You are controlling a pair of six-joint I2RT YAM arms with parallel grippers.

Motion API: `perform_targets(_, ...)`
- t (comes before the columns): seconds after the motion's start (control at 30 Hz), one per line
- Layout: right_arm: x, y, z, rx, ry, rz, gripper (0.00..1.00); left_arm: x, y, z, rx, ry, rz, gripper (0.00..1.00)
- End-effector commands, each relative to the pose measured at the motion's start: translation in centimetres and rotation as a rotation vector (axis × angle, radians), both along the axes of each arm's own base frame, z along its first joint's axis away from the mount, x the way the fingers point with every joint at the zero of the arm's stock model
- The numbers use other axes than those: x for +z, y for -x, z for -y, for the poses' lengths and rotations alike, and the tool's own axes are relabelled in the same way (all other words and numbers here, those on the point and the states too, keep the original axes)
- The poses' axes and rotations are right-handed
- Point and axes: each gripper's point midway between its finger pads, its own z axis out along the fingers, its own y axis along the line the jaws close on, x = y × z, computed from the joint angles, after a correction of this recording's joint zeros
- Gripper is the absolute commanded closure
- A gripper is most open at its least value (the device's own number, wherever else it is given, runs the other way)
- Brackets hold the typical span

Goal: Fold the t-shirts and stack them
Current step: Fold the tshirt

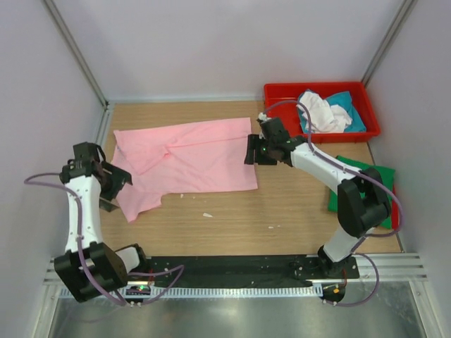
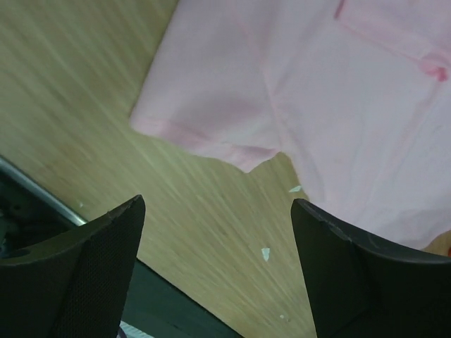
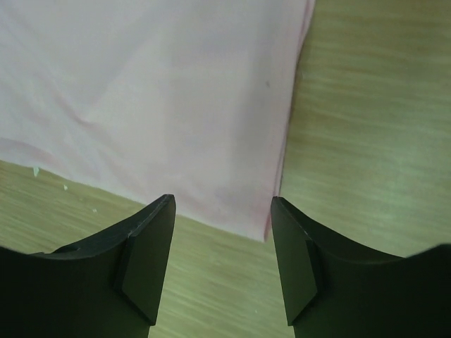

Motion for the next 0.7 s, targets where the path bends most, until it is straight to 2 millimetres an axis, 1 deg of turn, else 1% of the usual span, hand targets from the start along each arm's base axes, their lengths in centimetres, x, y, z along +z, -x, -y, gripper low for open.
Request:
perform_targets(0.0, 2.4, 1.3, 0.5, -0.072, -0.094, 0.061, 0.37, -2.6, 6.7, 0.8, 0.126, 0.004, -0.21, 0.15)
perform_targets(0.03, 2.8, 1.8, 0.7, -0.09, -0.111, 0.063, 0.37, -3.1, 7.2, 1.0, 0.139, 0.011, -0.22, 0.15)
perform_targets(0.07, 2.0, 2.6, 1.1, -0.098, -0.104, 0.044, 0.37, -3.4, 7.7, 0.9, 0.164, 0.003, -0.229, 0.15)
perform_targets(0.1, 1.8, 3.1, 1.6, -0.114, -0.098, 0.032, 0.37, -3.7, 7.9, 0.9, 0.196, 0.006, -0.231, 0.16)
perform_targets(0.13, 2.2, 3.4, 2.1, -0.134, -0.097, 0.047, 0.37, -4.3, 7.9, 1.0, 0.197, 0.01, -0.228, 0.16)
perform_targets(0.17, 1.4, 4.0, 2.5, -0.15, -0.091, 0.031, 0.37, -4.5, 7.5, 1.1, 0.202, 0.019, -0.214, 0.17)
perform_targets(0.2, 1.2, 4.2, 2.8, -0.158, -0.089, 0.032, 0.37, -4.7, 7.3, 1.2, 0.209, 0.027, -0.211, 0.17)
perform_targets(0.23, 1.2, 4.3, 2.9, -0.164, -0.093, 0.039, 0.37, -5.1, 6.5, 1.1, 0.212, 0.038, -0.199, 0.18)
perform_targets(0.27, 0.9, 4.5, 3.7, -0.196, -0.072, 0.051, 0.37, -5.3, 6.0, 1.2, 0.206, 0.045, -0.187, 0.18)
perform_targets(0.3, 1.0, 4.5, 3.9, -0.205, -0.076, 0.062, 0.37, -5.4, 5.6, 0.9, 0.21, 0.041, -0.18, 0.19)
perform_targets(0.33, 0.9, 4.5, 4.1, -0.215, -0.075, 0.066, 0.37, -5.5, 4.2, 0.4, 0.206, 0.028, -0.132, 0.2)
perform_targets(0.37, 0.7, 4.7, 4.5, -0.227, -0.069, 0.074, 0.37, -5.6, 3.5, 0.3, 0.203, 0.027, -0.115, 0.2)
perform_targets(0.43, 0.7, 4.4, 4.5, -0.238, -0.081, 0.093, 0.37, -5.8, 2.1, -0.5, 0.219, 0.006, -0.061, 0.23)
perform_targets(0.47, 0.9, 4.3, 4.3, -0.24, -0.089, 0.091, 0.38, -5.9, 1.8, -0.7, 0.232, 0.002, -0.049, 0.24)
perform_targets(0.53, 1.4, 3.9, 3.5, -0.235, -0.137, 0.099, 0.38, -6.0, 1.9, -1.4, 0.266, -0.033, -0.044, 0.26)
perform_targets(0.57, 1.4, 3.9, 3.2, -0.232, -0.154, 0.096, 0.38, -6.2, 1.9, -1.5, 0.284, -0.034, -0.035, 0.27)
perform_targets(0.6, 1.7, 3.7, 2.9, -0.228, -0.174, 0.103, 0.38, -6.5, 2.3, -1.5, 0.296, -0.035, -0.04, 0.27)
perform_targets(0.67, 1.6, 3.8, 2.9, -0.23, -0.178, 0.102, 0.38, -7.3, 2.5, -1.6, 0.315, -0.04, -0.036, 0.29)
